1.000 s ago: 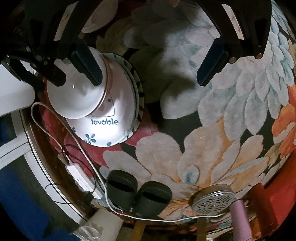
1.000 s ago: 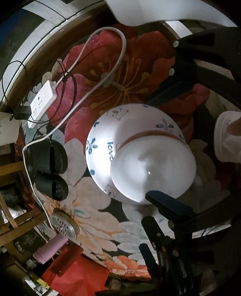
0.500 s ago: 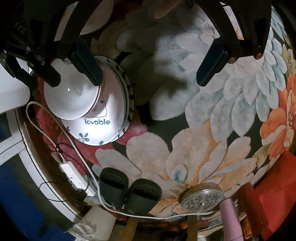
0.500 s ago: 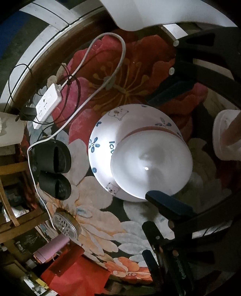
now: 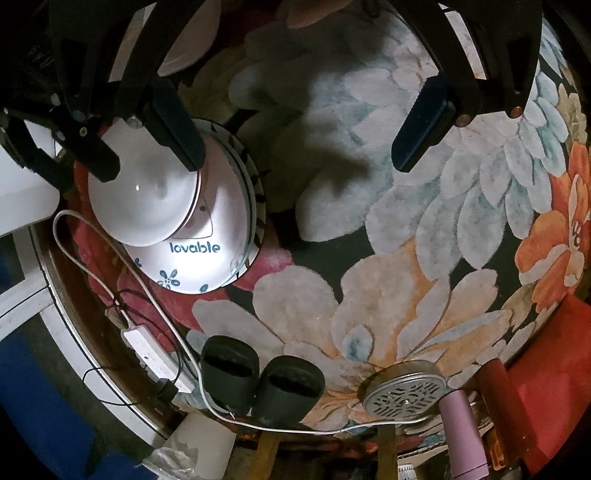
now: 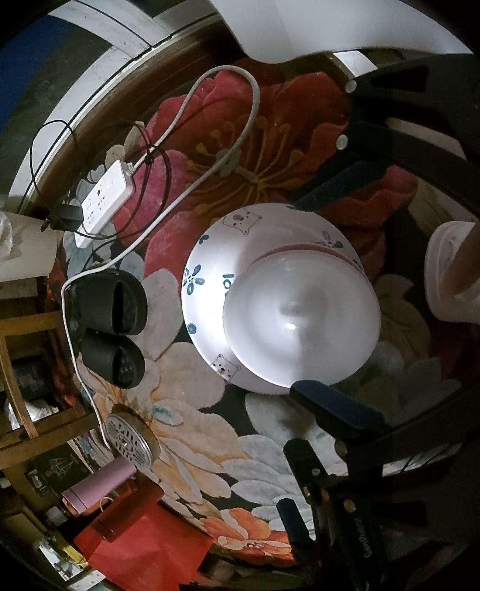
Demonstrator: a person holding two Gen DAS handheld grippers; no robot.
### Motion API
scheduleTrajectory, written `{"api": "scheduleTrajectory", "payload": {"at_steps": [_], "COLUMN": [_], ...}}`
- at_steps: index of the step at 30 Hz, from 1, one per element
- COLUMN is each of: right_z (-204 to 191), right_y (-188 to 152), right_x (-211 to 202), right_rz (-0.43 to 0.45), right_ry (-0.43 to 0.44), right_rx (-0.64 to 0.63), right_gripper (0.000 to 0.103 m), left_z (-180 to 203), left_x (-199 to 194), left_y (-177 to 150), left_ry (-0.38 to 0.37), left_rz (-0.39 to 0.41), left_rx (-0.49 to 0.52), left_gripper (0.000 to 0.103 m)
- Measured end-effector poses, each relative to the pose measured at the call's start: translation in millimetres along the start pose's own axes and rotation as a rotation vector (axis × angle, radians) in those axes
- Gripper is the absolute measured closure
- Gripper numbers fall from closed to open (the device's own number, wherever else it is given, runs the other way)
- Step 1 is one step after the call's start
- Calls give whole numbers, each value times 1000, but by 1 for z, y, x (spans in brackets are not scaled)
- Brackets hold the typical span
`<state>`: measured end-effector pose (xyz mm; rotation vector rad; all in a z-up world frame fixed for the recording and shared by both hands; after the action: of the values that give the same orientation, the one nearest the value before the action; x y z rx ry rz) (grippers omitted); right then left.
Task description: Organize plates and bowls
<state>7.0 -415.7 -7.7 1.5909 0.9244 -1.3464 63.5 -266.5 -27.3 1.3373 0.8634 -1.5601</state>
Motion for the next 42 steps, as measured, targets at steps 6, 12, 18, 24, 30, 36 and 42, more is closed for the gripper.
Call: {"api": "scheduleTrajectory", "payload": {"at_steps": [6,12,18,24,30,36,42], "right_z": [-2,-3,-4,-5,-5,-7,-10], "right_y": [1,0,1,-1,-1,-2,-3], "right_x": [-3,-3,-3,-5,-5,-6,-7], "right_rz": [8,8,12,13,14,13,14], "right_ry": [-2,-3,-3,-4,-3,-1,0], "right_rx": [-13,-12,-15,-15,-16,-22,-26], "right_gripper": [9,9,9,9,9,9,9], "left_z": [-1,-2,-2,-2,-3,-3,-3], "left_x": [0,0,-1,-2,-4,-4,-5], "left_y": [-1,-1,0,0,0,0,-1], "left_ry": [4,3,5,5,2,-2,-4], "left_rz": [0,8,13,16,18,19,22], "left_rx": [3,2,1,3,8,8,13], "left_gripper": [2,2,2,2,2,2,2]}}
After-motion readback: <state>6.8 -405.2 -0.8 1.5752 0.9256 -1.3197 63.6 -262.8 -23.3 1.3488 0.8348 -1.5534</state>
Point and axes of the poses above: each gripper's, at about its wrist camera, not at the fingertips, and x roughly the way its jaws point, z to its right, y to its top, the point moved 4 cm from there along x, roughly the way its jaws point, and after that the axes turned 15 degrees about -z, right-handed, at the moved point
